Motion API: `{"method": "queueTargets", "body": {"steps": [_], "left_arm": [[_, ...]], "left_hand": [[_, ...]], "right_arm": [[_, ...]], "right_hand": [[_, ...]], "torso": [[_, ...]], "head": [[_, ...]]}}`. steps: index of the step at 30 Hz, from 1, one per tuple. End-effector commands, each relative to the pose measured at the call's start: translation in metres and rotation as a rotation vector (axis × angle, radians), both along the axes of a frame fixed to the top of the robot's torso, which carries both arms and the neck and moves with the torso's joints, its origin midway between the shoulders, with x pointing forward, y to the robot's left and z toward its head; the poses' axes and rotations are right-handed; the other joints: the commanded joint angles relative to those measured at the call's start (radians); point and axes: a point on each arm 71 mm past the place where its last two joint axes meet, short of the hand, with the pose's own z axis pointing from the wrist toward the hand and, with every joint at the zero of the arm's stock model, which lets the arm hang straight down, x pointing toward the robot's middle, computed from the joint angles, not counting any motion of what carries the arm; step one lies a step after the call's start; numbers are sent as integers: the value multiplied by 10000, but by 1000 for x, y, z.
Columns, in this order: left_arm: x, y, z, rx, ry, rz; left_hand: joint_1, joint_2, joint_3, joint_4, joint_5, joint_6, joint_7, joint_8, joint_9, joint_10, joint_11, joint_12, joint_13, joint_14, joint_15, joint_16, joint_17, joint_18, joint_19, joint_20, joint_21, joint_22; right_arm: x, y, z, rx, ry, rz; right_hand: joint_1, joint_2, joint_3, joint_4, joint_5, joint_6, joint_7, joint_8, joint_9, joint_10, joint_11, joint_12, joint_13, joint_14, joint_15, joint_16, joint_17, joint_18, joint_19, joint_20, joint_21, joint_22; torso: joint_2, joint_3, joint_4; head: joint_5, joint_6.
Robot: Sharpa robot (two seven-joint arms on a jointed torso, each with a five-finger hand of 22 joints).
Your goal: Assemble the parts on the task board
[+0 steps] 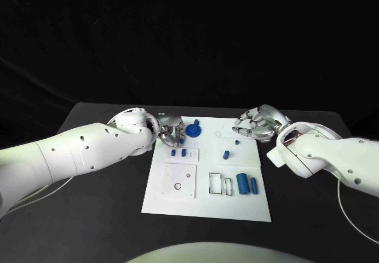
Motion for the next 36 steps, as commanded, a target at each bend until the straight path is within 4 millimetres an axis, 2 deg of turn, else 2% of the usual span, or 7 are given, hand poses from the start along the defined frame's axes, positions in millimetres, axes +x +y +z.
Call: {"method": "queueTargets", "body": {"steps": [1,8,20,26,28,29,36], "left_arm": [[0,0,0,11,61,45],[0,1,0,7,-5,165],[2,11,0,117,-22,464],[0,22,2,-166,49,660],[-1,27,4,-530,164,752],[-1,30,6,-787,237,811],[-4,48,20,-4098,1159,1506]], "left_hand": [[-92,-14,-71,-10,75,-128,1,-90,-25,-6,67,-74,-17,221,79,-59,-31,-65,-68,32,-67,1040],[-161,-121,-176,-9,145,-826,106,-464,-159,-104,138,-290,-31,133,131,-128,-195,-22,-163,85,-287,969],[-181,-161,-293,-17,185,-1165,119,-530,-201,-314,203,-417,-21,42,183,-189,-344,32,-298,130,-573,861],[-166,-162,-363,-34,246,-1222,108,-484,-192,-523,260,-471,-19,-62,234,-274,-527,78,-425,172,-824,763],[-138,-144,-379,-51,320,-1211,127,-438,-180,-611,288,-482,-13,-143,260,-349,-684,111,-517,195,-998,695],[-127,-143,-401,-62,359,-1206,146,-403,-172,-699,317,-499,-13,-268,285,-495,-970,151,-630,217,-1208,611],[-89,-12,-438,-65,442,-934,302,-121,-95,-837,401,-401,37,-913,362,-1178,-2260,360,-1222,300,-2298,168]], "right_arm": [[0,1,0,-44,-37,126],[0,0,0,-48,-41,112],[1,-4,-2,-150,80,73],[6,-11,-3,-558,-86,249],[8,-14,-3,-879,-269,411],[10,-16,-3,-1060,-352,514],[14,-21,-4,-2881,-1049,1489]], "right_hand": [[-64,-8,115,-17,36,-84,-28,44,50,-54,-23,-21,166,906,-81,-65,2155,204,-71,-8,-75,368],[-64,-8,115,-17,36,-84,-28,44,50,-54,-23,-21,166,906,-81,-65,2155,204,-71,-8,-75,368],[-60,-62,129,-31,16,-147,-15,21,60,-212,-14,-180,-24,895,-77,-84,2109,247,-161,-6,-267,247],[196,-318,786,-118,-142,-204,11,88,258,-3991,4,-5287,-5234,360,-64,-949,381,588,-1020,8,-2030,-823],[248,-475,1103,-148,-284,-162,69,106,294,-4042,36,-6473,-6218,275,-26,-1160,34,604,-1041,20,-2160,-884],[332,-582,1327,-222,-370,-123,87,111,304,-4217,159,-7385,-6930,265,42,-1232,-95,589,-1001,58,-2133,-853],[522,-759,1979,-893,-661,301,215,-54,210,-3905,364,-9941,-9198,412,212,-1092,107,523,-808,246,-1837,-586]], "torso": [[4,-1,0],[5,-5,0],[-6,-9,3],[-20,-14,6],[-28,-15,15],[-27,-11,22],[-22,-4,5]], "head": [[-1,4],[3,-5],[-12,-3],[-45,19],[-52,16],[-55,20],[-93,77]]}}
